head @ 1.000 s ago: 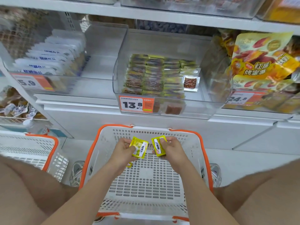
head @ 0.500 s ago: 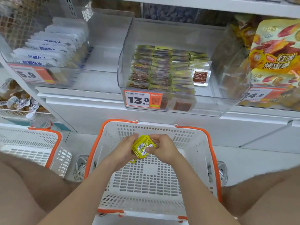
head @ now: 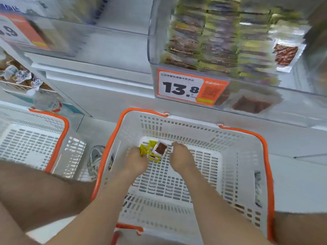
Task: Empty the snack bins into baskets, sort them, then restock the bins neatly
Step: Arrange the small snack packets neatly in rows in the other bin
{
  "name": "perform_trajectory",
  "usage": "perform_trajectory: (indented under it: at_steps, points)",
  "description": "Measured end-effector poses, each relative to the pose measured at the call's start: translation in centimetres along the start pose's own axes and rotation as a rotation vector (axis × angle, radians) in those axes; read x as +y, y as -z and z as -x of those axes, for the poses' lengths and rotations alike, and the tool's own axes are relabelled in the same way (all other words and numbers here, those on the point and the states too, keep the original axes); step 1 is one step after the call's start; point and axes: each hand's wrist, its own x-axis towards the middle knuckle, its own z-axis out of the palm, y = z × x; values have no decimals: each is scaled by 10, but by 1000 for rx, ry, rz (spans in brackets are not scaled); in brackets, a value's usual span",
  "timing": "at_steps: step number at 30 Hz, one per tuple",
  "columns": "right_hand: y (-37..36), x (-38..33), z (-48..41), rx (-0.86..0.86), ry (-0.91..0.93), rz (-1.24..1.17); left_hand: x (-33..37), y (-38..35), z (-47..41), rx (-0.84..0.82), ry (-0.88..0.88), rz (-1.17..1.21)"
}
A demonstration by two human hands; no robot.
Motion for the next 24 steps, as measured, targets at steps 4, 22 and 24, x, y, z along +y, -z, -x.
perform_trajectory:
  at_steps: [4, 22, 24]
  points:
    - [-40, -22, -12, -26, 293, 180, -11, -25, -9, -131, 77, 54]
    - [-10, 16, 5, 271, 283, -68, -17, -32, -17, -86, 216, 484]
    - [-5, 4, 20, 294, 362, -138, -2, -31, -11, -92, 169, 637]
